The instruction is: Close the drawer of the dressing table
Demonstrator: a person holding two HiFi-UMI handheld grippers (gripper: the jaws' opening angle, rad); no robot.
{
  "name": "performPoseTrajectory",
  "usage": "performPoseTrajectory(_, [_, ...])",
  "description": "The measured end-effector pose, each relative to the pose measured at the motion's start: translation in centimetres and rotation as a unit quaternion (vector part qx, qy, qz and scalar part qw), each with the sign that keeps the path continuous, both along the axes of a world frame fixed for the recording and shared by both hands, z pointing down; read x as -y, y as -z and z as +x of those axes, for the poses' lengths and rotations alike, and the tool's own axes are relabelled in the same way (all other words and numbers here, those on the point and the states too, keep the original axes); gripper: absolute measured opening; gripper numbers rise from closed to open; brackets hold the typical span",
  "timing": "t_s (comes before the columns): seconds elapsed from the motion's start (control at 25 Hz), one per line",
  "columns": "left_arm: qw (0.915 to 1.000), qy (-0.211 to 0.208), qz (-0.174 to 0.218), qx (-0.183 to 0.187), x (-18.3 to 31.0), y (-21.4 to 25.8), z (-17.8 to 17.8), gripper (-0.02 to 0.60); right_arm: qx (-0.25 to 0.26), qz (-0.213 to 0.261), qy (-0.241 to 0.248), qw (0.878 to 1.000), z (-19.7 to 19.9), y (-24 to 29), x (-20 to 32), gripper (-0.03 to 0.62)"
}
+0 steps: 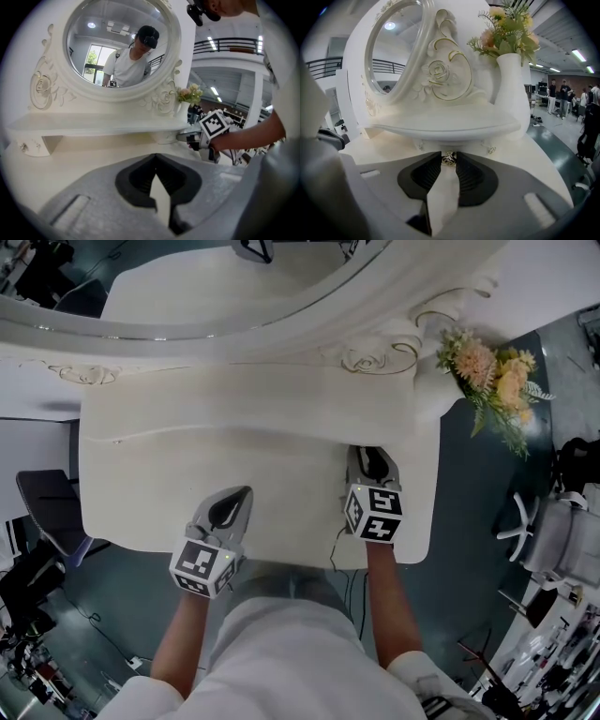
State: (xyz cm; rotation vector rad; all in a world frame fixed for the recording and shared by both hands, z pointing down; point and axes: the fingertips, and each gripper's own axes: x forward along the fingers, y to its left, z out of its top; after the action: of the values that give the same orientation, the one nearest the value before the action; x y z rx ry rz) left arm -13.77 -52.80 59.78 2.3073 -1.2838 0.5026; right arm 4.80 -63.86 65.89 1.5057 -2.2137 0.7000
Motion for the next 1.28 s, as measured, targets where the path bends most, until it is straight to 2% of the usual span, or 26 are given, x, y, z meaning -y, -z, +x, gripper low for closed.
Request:
performPoseTrajectory(0.4, [0.9999,0.01,0.012,-0.004,-1.4,0.9,0.3,-0.002,-0.001,-0.008,0.005,1.0,0.3,0.3,-1.2,0.091])
performPoseTrajectory(0.64, [0.9994,0.016,0.029,-0.006,-2.6,2.3,0.5,-0.002,-0.001,-0.001,0.009,1.0,0.7,1.5,-3.8,0.091])
performPoseTrajectory(0.84, [0.9985,0.015,0.052,-0.007,-4.4,4.1,1.4,-0.002,-0.013,0.024,0.03,0.999,0.8,4.2,-6.7,0.091])
performPoseTrajectory(1.0, [0.9972,0.03,0.066,-0.017,-5.8,5.5,1.5,-0.002,-0.014,0.042,0.033,0.999,1.3,6.4,-9.2,0.09])
performPoseTrajectory(1.28, [0.9941,0.03,0.103,-0.015,-8.2,8.9,2.4,-0.002,-0.004,0.076,0.032,0.997,2.6,10.6,-12.5,0.089])
